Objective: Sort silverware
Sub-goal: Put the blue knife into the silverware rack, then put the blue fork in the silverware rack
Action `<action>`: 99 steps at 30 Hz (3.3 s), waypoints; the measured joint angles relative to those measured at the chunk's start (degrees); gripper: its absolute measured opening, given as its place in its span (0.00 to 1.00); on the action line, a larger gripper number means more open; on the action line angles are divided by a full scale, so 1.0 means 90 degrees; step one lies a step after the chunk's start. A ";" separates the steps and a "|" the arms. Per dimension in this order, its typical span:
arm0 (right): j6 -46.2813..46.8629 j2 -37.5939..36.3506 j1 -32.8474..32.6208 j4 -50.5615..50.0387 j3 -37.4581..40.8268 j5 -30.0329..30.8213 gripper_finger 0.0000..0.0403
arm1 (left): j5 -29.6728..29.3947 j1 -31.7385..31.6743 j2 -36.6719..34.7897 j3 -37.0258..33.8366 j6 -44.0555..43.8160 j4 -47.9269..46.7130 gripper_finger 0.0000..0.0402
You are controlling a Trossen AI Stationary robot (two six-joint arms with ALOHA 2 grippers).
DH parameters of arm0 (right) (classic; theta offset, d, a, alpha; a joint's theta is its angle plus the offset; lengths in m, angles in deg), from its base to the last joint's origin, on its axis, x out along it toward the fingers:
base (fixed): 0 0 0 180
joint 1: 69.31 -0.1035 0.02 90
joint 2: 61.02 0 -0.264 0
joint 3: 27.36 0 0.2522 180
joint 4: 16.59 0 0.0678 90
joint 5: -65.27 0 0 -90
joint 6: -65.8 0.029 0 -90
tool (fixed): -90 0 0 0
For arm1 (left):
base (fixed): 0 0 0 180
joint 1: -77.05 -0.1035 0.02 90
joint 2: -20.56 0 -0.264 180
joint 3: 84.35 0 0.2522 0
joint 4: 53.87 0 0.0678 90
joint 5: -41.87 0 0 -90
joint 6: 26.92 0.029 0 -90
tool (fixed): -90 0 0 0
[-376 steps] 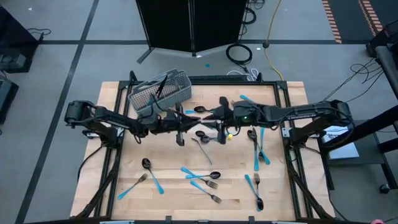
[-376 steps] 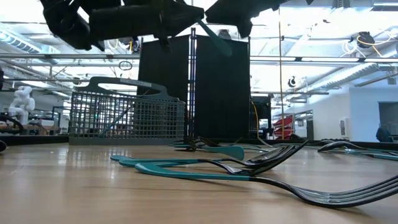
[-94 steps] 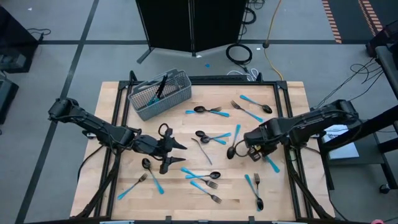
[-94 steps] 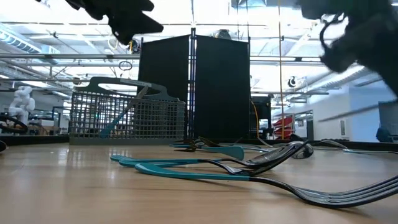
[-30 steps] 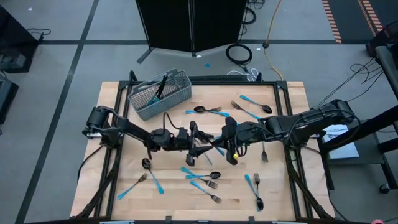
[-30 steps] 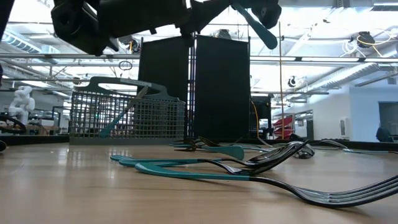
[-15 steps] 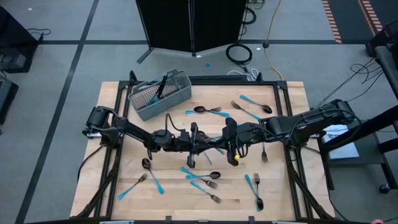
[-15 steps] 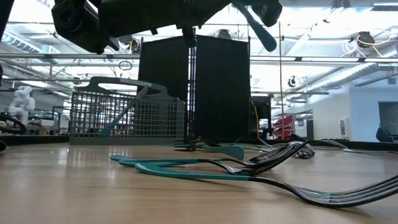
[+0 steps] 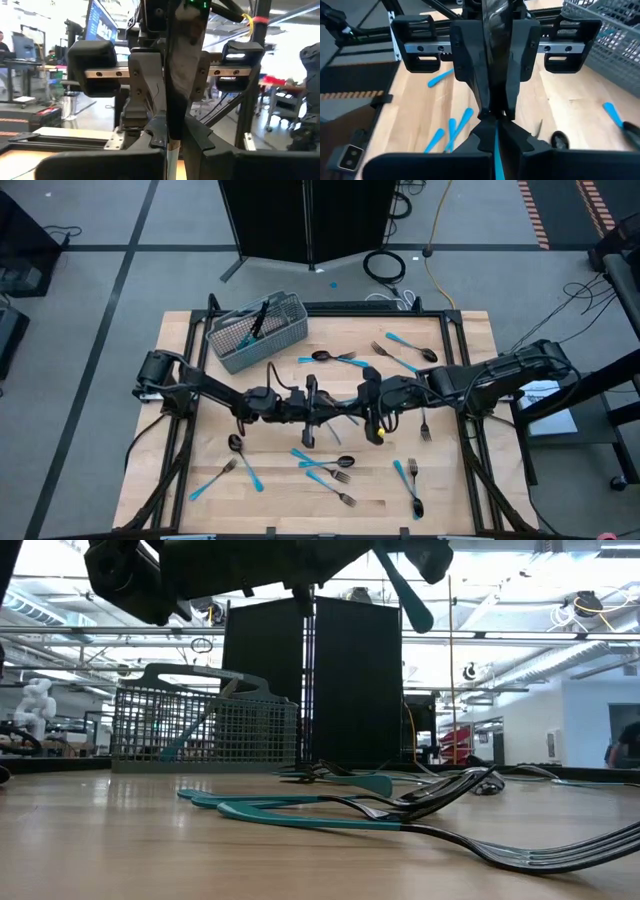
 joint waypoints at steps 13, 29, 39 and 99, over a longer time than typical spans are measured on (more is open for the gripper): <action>-0.0274 0.0051 -0.0002 -0.1176 0.0019 0.1100 0.01 | -0.2444 -0.0014 -0.2984 0.0012 0.0256 -0.4207 0.04; -0.0760 0.0596 0.0005 -0.0173 0.0019 0.2113 0.01 | -0.3910 -0.2668 -0.5830 0.0007 -0.1492 -1.0212 0.04; -0.1069 0.1225 0.0041 -0.0083 0.0017 0.2110 0.01 | -0.2705 -0.4008 -0.4765 0.0000 -0.1651 -1.0444 0.04; -0.0554 0.0379 0.1281 -0.4629 -0.0364 0.1312 0.01 | 0.0094 -0.1416 -0.2428 -0.0498 0.0645 -0.5499 0.50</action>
